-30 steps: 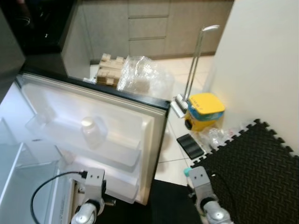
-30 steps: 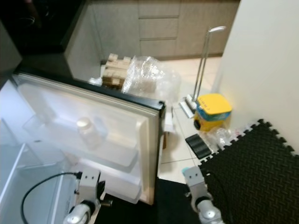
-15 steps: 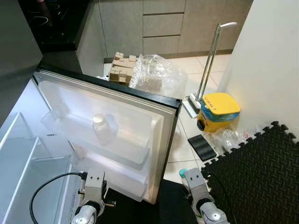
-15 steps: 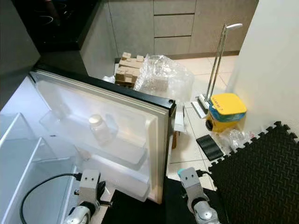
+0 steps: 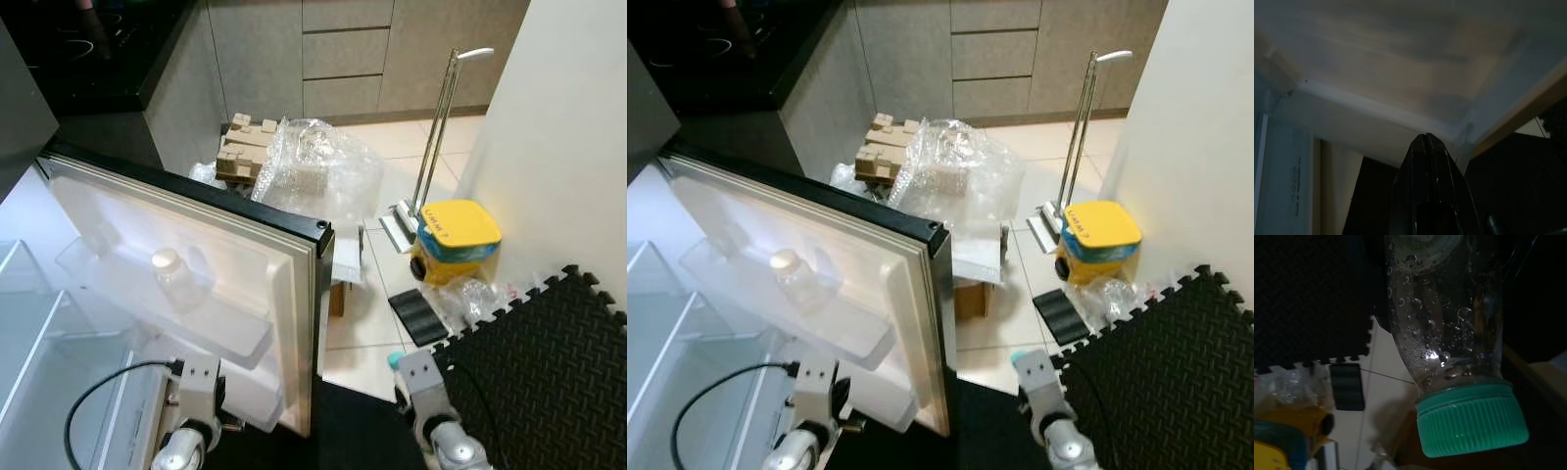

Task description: Restocking fridge

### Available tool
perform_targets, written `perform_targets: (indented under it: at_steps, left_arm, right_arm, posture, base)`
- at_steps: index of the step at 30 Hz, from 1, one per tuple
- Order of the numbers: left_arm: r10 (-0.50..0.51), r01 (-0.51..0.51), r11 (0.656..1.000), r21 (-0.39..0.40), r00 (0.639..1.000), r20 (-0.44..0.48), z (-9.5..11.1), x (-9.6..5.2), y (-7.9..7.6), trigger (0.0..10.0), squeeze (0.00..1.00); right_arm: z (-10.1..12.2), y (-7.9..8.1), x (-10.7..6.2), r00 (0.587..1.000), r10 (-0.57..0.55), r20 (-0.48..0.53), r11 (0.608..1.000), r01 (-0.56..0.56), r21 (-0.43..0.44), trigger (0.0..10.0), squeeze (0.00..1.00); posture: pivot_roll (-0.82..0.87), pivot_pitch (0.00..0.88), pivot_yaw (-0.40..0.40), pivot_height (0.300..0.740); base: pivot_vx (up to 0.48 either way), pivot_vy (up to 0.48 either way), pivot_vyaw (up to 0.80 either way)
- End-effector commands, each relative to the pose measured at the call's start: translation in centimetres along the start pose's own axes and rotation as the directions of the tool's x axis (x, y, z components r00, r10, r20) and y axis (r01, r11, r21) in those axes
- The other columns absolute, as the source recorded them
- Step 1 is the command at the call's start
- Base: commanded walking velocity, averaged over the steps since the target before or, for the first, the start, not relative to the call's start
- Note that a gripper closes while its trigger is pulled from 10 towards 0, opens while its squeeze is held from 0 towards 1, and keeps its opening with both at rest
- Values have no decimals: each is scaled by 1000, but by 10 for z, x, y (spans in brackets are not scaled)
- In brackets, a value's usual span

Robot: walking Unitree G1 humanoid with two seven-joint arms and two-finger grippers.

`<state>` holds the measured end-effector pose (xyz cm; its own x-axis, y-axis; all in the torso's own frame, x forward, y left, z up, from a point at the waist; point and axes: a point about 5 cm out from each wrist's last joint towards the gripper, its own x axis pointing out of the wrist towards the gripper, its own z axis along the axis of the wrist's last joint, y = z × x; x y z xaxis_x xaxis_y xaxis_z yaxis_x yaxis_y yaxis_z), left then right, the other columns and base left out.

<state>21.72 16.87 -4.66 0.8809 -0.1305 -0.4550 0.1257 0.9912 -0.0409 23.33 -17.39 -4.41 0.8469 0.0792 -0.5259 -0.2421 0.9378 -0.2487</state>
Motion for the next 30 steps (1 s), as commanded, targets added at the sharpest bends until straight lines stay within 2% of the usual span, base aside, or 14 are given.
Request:
perform_targets:
  at_steps: [1, 14, 17, 18, 19, 22, 23, 24, 26, 27, 29, 30]
  left_arm:
    - [8, -8, 1000, -8, 1000, -28, -7, -4, 3, 10000, 0]
    - [-12, 11, 1000, -18, 999, -40, -8, -3, 0, 10000, 0]
    - [-118, 119, 993, 18, 992, -44, -7, -2, -7, 10000, 0]
    - [-196, 198, 980, 25, 979, -49, -8, -3, -13, 10000, 0]
    - [-196, 198, 980, 25, 979, -49, -8, -3, -13, 10000, 0]
    - [-414, 415, 909, 27, 909, -39, -8, -9, -28, 10000, 0]
    - [-457, 457, 889, 25, 889, -27, -6, -10, -29, 10000, 0]
    - [-457, 457, 889, 25, 889, -27, -6, -10, -29, 10000, 0]
    - [-507, 506, 861, 56, 862, 6, 2, -10, -28, 10000, 0]
    - [-507, 506, 861, 56, 862, 6, 2, -10, -28, 10000, 0]
    - [-530, 526, 846, 90, 848, 23, 8, -10, -25, 10000, 0]
    - [-530, 526, 846, 90, 848, 23, 8, -10, -25, 10000, 0]
  right_arm:
    - [-3, 2, -2, 1000, 4, -4, 1000, -4, 3, 10000, 0]
    - [-4, 2, -2, 1000, 2, -5, 1000, -2, 7, 10000, 0]
    - [-1, 4, -1, 1000, 29, 12, 999, -29, 17, 10000, 0]
    - [2, 6, -1, 998, 57, 28, 998, -57, 11, 10000, 0]
    - [2, 6, -1, 998, 57, 28, 998, -57, 11, 10000, 0]
    - [13, 16, -1, 977, 183, 113, 983, -180, -33, 10000, 0]
    - [18, 20, -1, 962, 231, 147, 973, -227, -44, 10000, 0]
    - [18, 20, -1, 962, 231, 147, 973, -227, -44, 10000, 0]
    - [36, 28, -1, 910, 333, 245, 943, -325, -76, 10000, 0]
    - [36, 28, -1, 910, 333, 245, 943, -325, -76, 10000, 0]
    - [53, 33, 0, 861, 390, 327, 919, -388, -76, 10000, 0]
    - [53, 33, 0, 861, 390, 327, 919, -388, -76, 10000, 0]
  posture:
    - [-89, 88, 31, 740]
    - [-91, 87, 33, 740]
    - [-90, 90, 32, 740]
    - [-91, 92, 31, 740]
    - [-91, 92, 31, 740]
    - [-93, 92, 33, 740]
    - [-93, 92, 33, 740]
    - [-93, 92, 33, 740]
    - [-93, 92, 32, 740]
    - [-93, 92, 32, 740]
    - [-93, 92, 31, 740]
    - [-93, 92, 31, 740]
  base:
    - [0, 0, 0]
    - [0, 0, 0]
    - [0, 0, 0]
    - [0, 0, 0]
    - [0, 0, 0]
    - [0, 0, 0]
    - [0, 0, 0]
    - [0, 0, 0]
    - [0, 0, 0]
    - [0, 0, 0]
    - [0, 0, 0]
    - [0, 0, 0]
